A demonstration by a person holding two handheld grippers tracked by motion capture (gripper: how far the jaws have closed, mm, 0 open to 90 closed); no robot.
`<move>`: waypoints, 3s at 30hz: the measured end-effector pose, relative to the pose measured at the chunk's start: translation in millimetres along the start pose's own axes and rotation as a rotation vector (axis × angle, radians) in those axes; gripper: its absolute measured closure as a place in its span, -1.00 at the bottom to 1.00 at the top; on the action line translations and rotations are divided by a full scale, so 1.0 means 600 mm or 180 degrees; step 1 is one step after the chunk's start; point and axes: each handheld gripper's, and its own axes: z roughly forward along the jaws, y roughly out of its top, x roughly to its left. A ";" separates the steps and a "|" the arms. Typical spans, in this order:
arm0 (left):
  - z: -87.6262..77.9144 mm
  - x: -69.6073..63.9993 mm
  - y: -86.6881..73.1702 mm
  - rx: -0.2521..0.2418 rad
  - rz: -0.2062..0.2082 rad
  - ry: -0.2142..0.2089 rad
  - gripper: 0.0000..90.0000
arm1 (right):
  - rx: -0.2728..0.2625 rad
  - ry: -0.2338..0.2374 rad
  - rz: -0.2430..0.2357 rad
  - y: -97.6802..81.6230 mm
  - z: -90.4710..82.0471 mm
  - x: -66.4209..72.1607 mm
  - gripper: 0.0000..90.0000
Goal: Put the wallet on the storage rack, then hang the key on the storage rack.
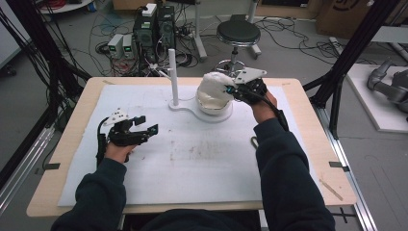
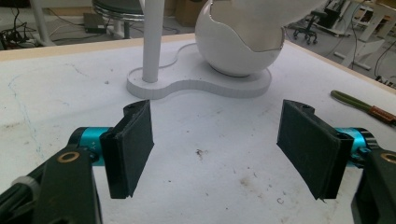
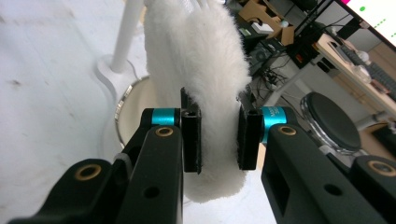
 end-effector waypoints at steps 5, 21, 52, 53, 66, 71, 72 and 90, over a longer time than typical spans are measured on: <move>0.000 -0.001 0.000 -0.0003 0.0017 -0.0010 -0.41 | 0.0099 -0.0027 -0.0106 -0.005 0.026 0.004 0.71; 0.003 -0.002 -0.002 0.0045 0.0014 -0.0044 -0.41 | 0.0416 0.0089 0.0012 -0.030 0.114 0.022 0.62; 0.006 -0.003 -0.004 0.0063 0.0045 -0.0056 -0.41 | 0.0177 0.0162 0.1704 -0.244 -0.124 0.056 -0.42; 0.006 -0.003 -0.003 0.0054 0.0041 -0.0060 -0.41 | 0.0190 0.0196 0.1731 -0.250 -0.124 0.057 -0.42; 0.008 -0.002 -0.004 0.0071 0.0024 -0.0069 -0.41 | 0.0276 0.0139 0.1735 -0.264 -0.133 0.062 -0.40; 0.010 -0.001 -0.005 0.0091 0.0013 -0.0081 -0.41 | 0.0446 0.0309 0.1679 -0.269 -0.121 0.066 -0.18; 0.009 -0.002 -0.005 0.0090 0.0021 -0.0078 -0.41 | 0.0502 0.0363 0.1666 -0.271 -0.117 0.067 -0.16; 0.013 -0.002 -0.006 0.0118 0.0042 -0.0045 -0.39 | 0.1225 0.0880 0.1601 -0.300 -0.121 0.120 0.07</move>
